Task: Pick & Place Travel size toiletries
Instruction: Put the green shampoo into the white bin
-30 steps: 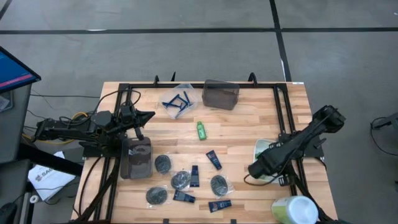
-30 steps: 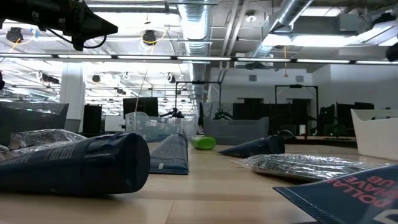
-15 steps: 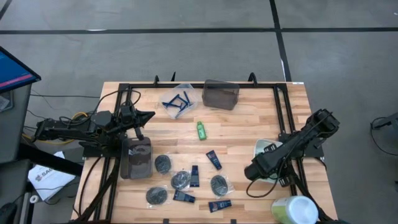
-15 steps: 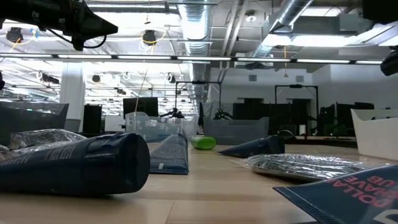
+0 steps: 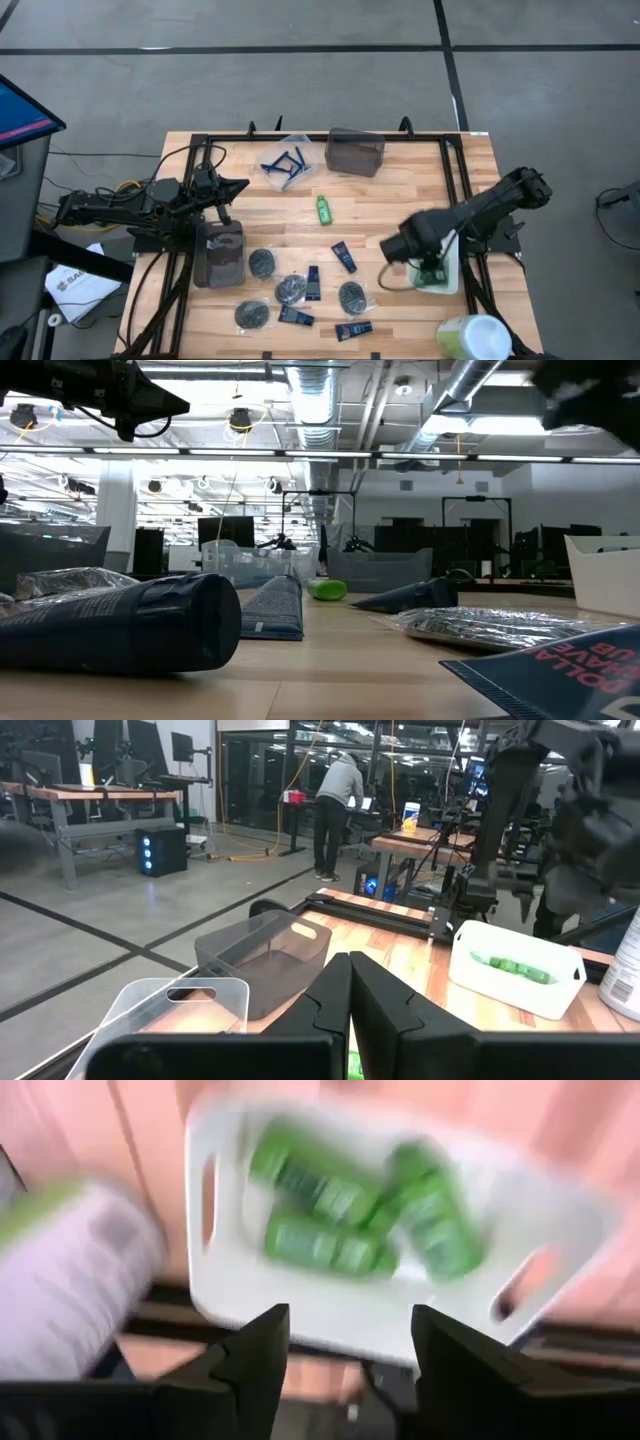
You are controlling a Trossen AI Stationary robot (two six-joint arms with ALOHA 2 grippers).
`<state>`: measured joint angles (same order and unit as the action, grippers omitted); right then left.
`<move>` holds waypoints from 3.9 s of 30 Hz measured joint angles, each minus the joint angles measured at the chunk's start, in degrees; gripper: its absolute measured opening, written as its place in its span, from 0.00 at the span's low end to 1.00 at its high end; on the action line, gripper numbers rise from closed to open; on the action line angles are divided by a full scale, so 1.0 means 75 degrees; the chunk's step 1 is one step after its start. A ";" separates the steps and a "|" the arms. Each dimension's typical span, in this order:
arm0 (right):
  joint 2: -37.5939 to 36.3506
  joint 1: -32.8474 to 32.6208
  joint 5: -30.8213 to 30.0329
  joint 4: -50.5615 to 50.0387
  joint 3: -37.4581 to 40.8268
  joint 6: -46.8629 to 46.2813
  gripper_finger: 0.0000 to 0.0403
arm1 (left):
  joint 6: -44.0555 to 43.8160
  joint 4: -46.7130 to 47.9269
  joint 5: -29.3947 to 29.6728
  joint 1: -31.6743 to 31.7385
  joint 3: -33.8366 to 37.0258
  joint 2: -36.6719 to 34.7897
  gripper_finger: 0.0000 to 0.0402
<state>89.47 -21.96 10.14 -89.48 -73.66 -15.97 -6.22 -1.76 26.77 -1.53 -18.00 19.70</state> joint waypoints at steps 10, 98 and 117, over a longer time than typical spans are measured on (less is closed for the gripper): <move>0.0446 0.2541 -0.1794 0.3656 -0.1434 -0.1922 0.51 | -0.0002 -0.0007 -0.0001 0.0001 0.0000 0.0003 0.00; -0.0098 0.0947 -0.3347 0.0615 -0.0470 -0.9760 0.20 | -0.0005 -0.0175 -0.0004 0.0002 -0.0003 0.0122 0.00; -0.1045 -0.0846 -0.3328 0.1072 0.2041 -1.3794 0.20 | -0.0005 -0.0174 -0.0001 0.0000 -0.0003 0.0122 0.00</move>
<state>81.63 -28.31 -14.81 -81.44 -58.35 -119.42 -6.26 -3.06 26.76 -1.53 -18.02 20.62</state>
